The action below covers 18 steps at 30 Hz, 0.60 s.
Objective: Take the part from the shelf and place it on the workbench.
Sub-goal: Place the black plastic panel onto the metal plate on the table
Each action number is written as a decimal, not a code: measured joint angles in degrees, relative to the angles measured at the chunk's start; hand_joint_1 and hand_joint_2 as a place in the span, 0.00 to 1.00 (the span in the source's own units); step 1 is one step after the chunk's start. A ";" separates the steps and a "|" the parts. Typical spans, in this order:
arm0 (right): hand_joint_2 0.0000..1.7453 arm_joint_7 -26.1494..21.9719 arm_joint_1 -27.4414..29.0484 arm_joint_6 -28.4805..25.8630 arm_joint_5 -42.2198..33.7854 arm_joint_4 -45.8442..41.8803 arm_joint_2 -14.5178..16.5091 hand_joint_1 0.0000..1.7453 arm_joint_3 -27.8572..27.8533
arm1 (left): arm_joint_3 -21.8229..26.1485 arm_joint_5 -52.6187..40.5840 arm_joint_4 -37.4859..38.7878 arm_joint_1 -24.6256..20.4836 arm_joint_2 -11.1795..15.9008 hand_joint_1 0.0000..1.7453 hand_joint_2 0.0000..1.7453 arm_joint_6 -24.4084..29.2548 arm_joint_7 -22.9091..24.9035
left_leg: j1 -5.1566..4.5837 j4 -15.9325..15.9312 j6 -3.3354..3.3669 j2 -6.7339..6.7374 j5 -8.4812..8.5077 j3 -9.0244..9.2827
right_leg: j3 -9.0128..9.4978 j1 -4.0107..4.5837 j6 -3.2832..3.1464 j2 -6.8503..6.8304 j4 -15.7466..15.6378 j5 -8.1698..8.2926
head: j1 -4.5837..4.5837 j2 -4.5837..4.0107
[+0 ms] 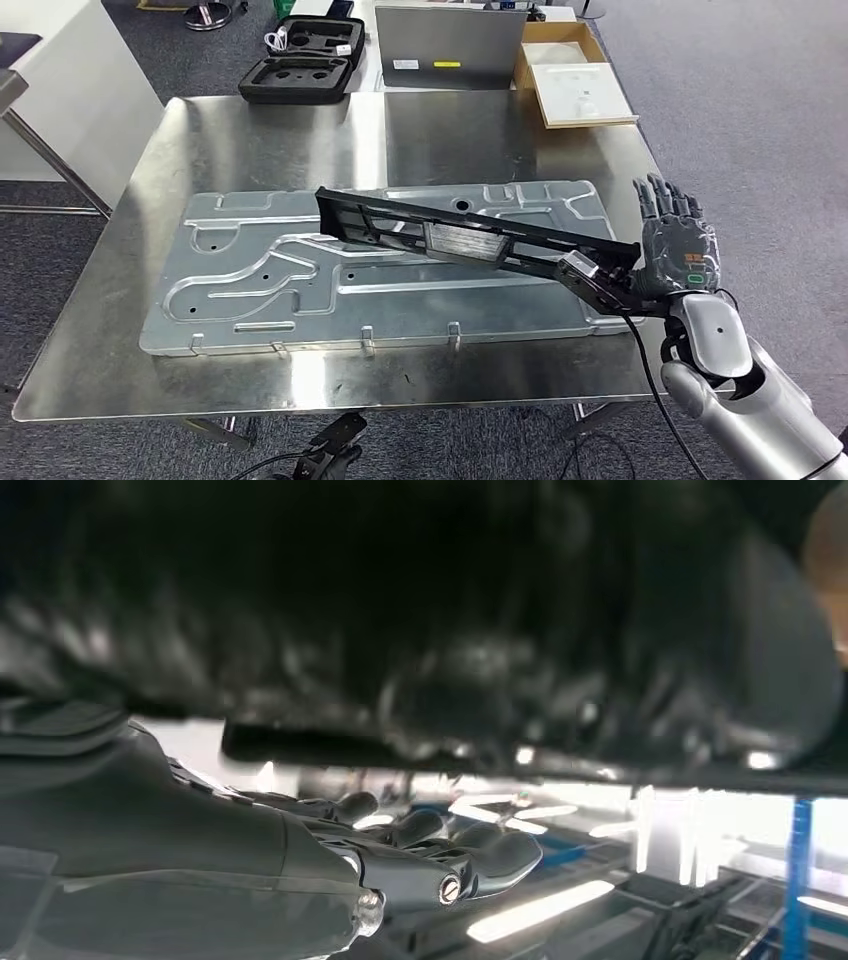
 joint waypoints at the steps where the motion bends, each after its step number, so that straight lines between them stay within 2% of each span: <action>1: 0.00 -0.65 -0.01 -0.35 -1.44 -0.60 0.14 0.00 -0.05 | 0.00 -0.02 0.00 -0.07 -0.04 0.00 0.00 -0.04 0.01 | -0.10 0.35 -0.25 -0.03 -0.15 -0.26 | 1.10 0.06 -0.21 -0.02 -2.21 0.50 | -0.01 0.00; 2: 0.00 -1.29 0.03 -0.53 -3.01 -1.36 0.33 0.00 -0.09 | 0.00 -0.05 0.00 -0.14 -0.04 0.00 0.00 -0.08 0.01 | -0.20 0.59 -0.54 -0.05 -0.20 -0.52 | 1.56 0.18 -0.47 -0.01 -3.30 0.46 | -0.02 0.00; 4: 0.00 -2.59 0.17 -0.53 -6.25 -2.96 0.79 0.00 -0.16 | 0.00 -0.14 0.00 -0.20 -0.04 0.00 0.00 -0.13 -0.04 | -0.23 0.58 -1.00 -0.06 -0.05 -0.80 | 1.36 0.33 -1.12 0.08 -3.36 0.44 | -0.01 0.00; 6: 0.00 -4.02 0.28 -0.44 -10.05 -4.72 1.54 0.00 -0.16 | 0.00 -0.23 0.00 -0.23 -0.04 0.00 0.00 -0.16 -0.14 | -0.15 1.34 -1.59 -0.04 -0.74 -1.20 | 1.35 0.16 -1.79 0.07 -3.62 0.68 | -0.05 0.01; 8: 0.00 -5.70 0.25 -0.49 -14.62 -6.49 2.34 0.00 -0.18 | 0.00 -0.27 0.00 -0.31 -0.04 0.00 0.00 -0.16 -0.24 | -0.04 5.69 -2.24 -0.01 -3.46 -3.11 | 1.47 -0.02 -2.39 -0.01 -3.88 0.89 | -0.22 0.00; 10: 0.00 -7.33 0.24 -0.67 -19.39 -7.61 3.07 0.00 -0.18 | 0.00 -0.28 0.00 -0.30 -0.05 0.00 0.00 -0.13 -0.28 | 0.08 12.98 -2.60 -0.01 -6.63 -6.46 | 1.48 0.09 -2.62 -0.07 -3.87 0.87 | -0.31 -0.01; 11: 0.00 -7.97 0.25 -0.78 -21.36 -8.03 3.44 0.00 -0.18 | 0.00 -0.29 0.00 -0.25 -0.06 0.00 0.00 -0.11 -0.28 | 0.12 15.55 -2.65 -0.01 -7.27 -7.71 | 1.50 0.17 -2.65 -0.09 -3.86 0.86 | -0.31 -0.01; 12: 0.00 -8.50 0.25 -0.92 -23.01 -8.49 3.80 0.00 -0.18 | 0.00 -0.31 0.00 -0.21 -0.06 0.00 0.00 -0.10 -0.28 | 0.13 16.18 -2.57 -0.01 -6.83 -8.05 | 1.53 0.25 -2.67 -0.07 -3.84 0.85 | -0.31 -0.01; 13: 0.00 -8.91 0.24 -1.08 -24.18 -8.98 4.10 0.00 -0.18 | 0.00 -0.34 0.00 -0.21 -0.07 0.00 0.00 -0.09 -0.28 | 0.12 14.38 -2.37 -0.02 -5.34 -7.22 | 1.60 0.32 -2.67 -0.03 -3.82 0.85 | -0.31 0.00; 15: 0.00 -9.79 0.17 -1.46 -26.47 -10.03 4.63 0.00 -0.18 | 0.00 -0.46 0.00 -0.29 -0.07 0.00 0.00 -0.08 -0.28 | 0.00 6.75 -1.62 -0.06 -1.62 -3.49 | 1.79 0.41 -2.67 0.08 -3.83 0.81 | -0.28 0.01; 16: 0.00 -10.27 0.12 -1.68 -27.72 -10.48 4.85 0.00 -0.19 | 0.00 -0.52 0.00 -0.34 -0.07 0.00 0.00 -0.08 -0.28 | -0.15 3.30 -1.29 -0.08 -0.49 -1.79 | 1.80 0.49 -2.59 0.12 -3.82 0.81 | -0.26 0.01; 17: 0.00 -10.68 0.10 -1.89 -28.93 -10.87 5.09 0.00 -0.21 | 0.00 -0.56 0.00 -0.38 -0.07 0.00 0.00 -0.09 -0.28 | -0.31 1.16 -1.04 -0.10 -0.02 -0.73 | 1.74 0.49 -2.43 0.15 -3.87 0.85 | -0.27 0.00; 18: 0.00 -11.02 0.10 -2.07 -29.93 -11.17 5.32 0.00 -0.22 | 0.00 -0.58 0.00 -0.38 -0.07 0.00 0.00 -0.09 -0.28 | -0.52 0.31 -0.88 -0.12 -0.10 -0.35 | 1.68 0.45 -2.20 0.17 -3.97 0.92 | -0.25 0.00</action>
